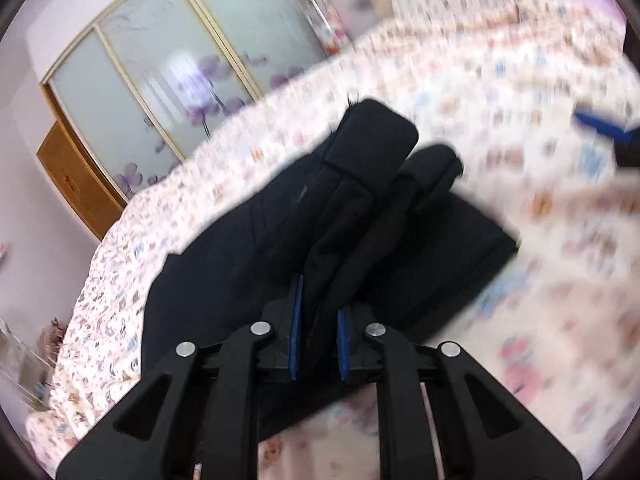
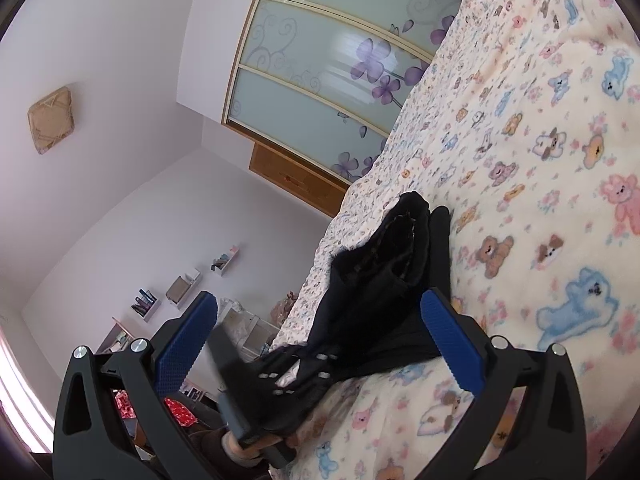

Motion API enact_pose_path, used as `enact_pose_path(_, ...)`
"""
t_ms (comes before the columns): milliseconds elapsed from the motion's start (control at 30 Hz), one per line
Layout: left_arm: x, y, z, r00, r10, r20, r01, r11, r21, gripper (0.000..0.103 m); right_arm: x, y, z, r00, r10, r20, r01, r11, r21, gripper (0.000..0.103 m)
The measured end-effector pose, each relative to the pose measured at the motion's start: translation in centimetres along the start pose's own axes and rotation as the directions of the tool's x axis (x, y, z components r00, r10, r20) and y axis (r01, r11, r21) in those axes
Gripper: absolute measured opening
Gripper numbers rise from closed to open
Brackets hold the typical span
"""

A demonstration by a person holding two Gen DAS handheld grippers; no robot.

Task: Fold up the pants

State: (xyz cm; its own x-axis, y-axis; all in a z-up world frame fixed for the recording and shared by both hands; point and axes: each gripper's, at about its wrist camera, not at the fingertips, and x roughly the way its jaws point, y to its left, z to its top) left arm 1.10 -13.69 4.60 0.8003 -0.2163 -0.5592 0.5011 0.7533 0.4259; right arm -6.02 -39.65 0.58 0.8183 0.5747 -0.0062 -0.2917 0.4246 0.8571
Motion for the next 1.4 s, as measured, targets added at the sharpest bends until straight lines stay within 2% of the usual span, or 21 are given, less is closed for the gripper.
enact_pose_path(100,-1.4,-0.3,-0.4,0.998,-0.043,0.035,0.042,0.999,0.032,0.013,0.1,-0.1,0.0,1.0,-0.012,-0.009,0.012,1.0,-0.001,0.102)
enact_pose_path(200,0.6,-2.5,-2.4,0.998,-0.037,-0.055,0.046,0.985,0.169,0.015,0.7,-0.5,0.1,0.999,-0.039,-0.025,0.039,0.999,0.005,0.102)
enact_pose_path(267,1.3,-2.2,-3.3,0.996,-0.053,-0.064,0.061,0.991,0.121,0.017,0.9,-0.8,0.1,0.998,-0.041,-0.039,0.041,0.999,0.013,0.102)
enact_pose_path(333,1.1,-1.0,-3.0,0.994,-0.098,-0.056,0.1,0.994,0.036,0.029,1.2,-0.8,0.1,0.997,-0.052,-0.052,0.052,0.999,0.004,0.102)
enact_pose_path(433,-0.5,1.3,-3.1,0.987,-0.16,-0.005,0.158,0.982,-0.106,0.07,1.8,0.5,0.3,0.996,-0.064,-0.062,0.06,0.996,-0.071,0.102)
enact_pose_path(500,-2.6,2.9,-2.8,0.984,-0.16,0.08,0.172,0.967,-0.188,0.085,2.3,2.3,0.6,0.997,-0.028,-0.076,0.018,0.991,-0.134,0.102)
enact_pose_path(567,-4.8,6.5,-3.8,0.974,-0.119,0.192,0.176,0.931,-0.319,0.1,3.1,4.0,0.6,0.996,0.015,-0.093,-0.032,0.983,-0.182,0.102)
enact_pose_path(633,-5.7,9.6,-4.6,0.964,-0.051,0.26,0.168,0.877,-0.45,0.101,5.0,5.4,0.4,0.989,0.048,-0.138,-0.076,0.975,-0.21,0.102)
enact_pose_path(733,-4.4,13.9,-4.9,0.969,-0.011,0.248,0.167,0.766,-0.621,0.101,8.4,5.6,0.6,0.975,0.077,-0.209,-0.11,0.982,-0.151,0.102)
enact_pose_path(833,-2.6,16.1,-6.2,0.969,-0.054,0.241,0.218,0.647,-0.73,0.101,11.3,4.8,0.4,0.965,0.084,-0.25,-0.111,0.989,-0.096,0.102)
enact_pose_path(900,-0.5,16.3,-6.4,0.97,-0.094,0.225,0.237,0.585,-0.775,0.101,12.2,3.6,-0.1,0.963,0.029,-0.267,-0.056,0.994,-0.094,0.102)
enact_pose_path(933,0.2,16.1,-6.6,0.976,-0.093,0.197,0.214,0.582,-0.784,0.101,12.3,2.9,-0.5,0.962,-0.049,-0.267,0.019,0.993,-0.113,0.102)
enact_pose_path(967,1.4,16.1,-6.8,0.99,-0.075,0.119,0.14,0.589,-0.796,0.101,12.7,1.2,-1.0,0.942,-0.197,-0.273,0.166,0.977,-0.133,0.102)
enact_pose_path(1000,2.5,15.9,-7.1,0.997,-0.064,0.044,0.073,0.592,-0.802,0.101,12.8,0.0,-1.5,0.929,-0.226,-0.293,0.202,0.973,-0.111,0.102)
enact_pose_path(1067,6.1,16.3,-9.5,0.981,-0.092,-0.171,-0.091,0.559,-0.824,0.101,11.7,-2.0,-1.8,0.95,-0.154,-0.272,0.153,0.988,-0.024,0.101)
enact_pose_path(1100,7.0,16.5,-10.7,0.973,-0.14,-0.186,-0.087,0.523,-0.848,0.101,11.0,-2.7,-1.5,0.959,-0.115,-0.259,0.13,0.991,0.04,0.101)
enact_pose_path(1133,7.4,16.8,-12.0,0.973,-0.181,-0.145,-0.043,0.471,-0.881,0.101,10.9,-3.1,-1.3,0.96,-0.095,-0.264,0.12,0.989,0.083,0.101)
enact_pose_path(1167,6.9,17.2,-12.3,0.977,-0.17,-0.126,-0.035,0.458,-0.888,0.101,10.9,-3.2,-1.2,0.959,-0.086,-0.27,0.117,0.988,0.101,0.101)
enact_pose_path(1267,5.1,18.2,-11.3,0.984,-0.172,-0.044,0.037,0.439,-0.898,0.101,10.8,-1.9,-0.2,0.96,-0.083,-0.269,0.119,0.985,0.122,0.102)
enact_pose_path(1300,4.7,18.7,-10.6,0.984,-0.176,-0.006,0.072,0.434,-0.898,0.101,10.9,-0.6,0.7,0.966,-0.046,-0.255,0.074,0.992,0.1,0.102)
enact_pose_path(1400,5.0,21.0,-8.0,0.975,-0.214,0.064,0.154,0.432,-0.889,0.101,11.9,1.6,2.7,0.974,-0.053,-0.221,0.06,0.998,0.029,0.102)
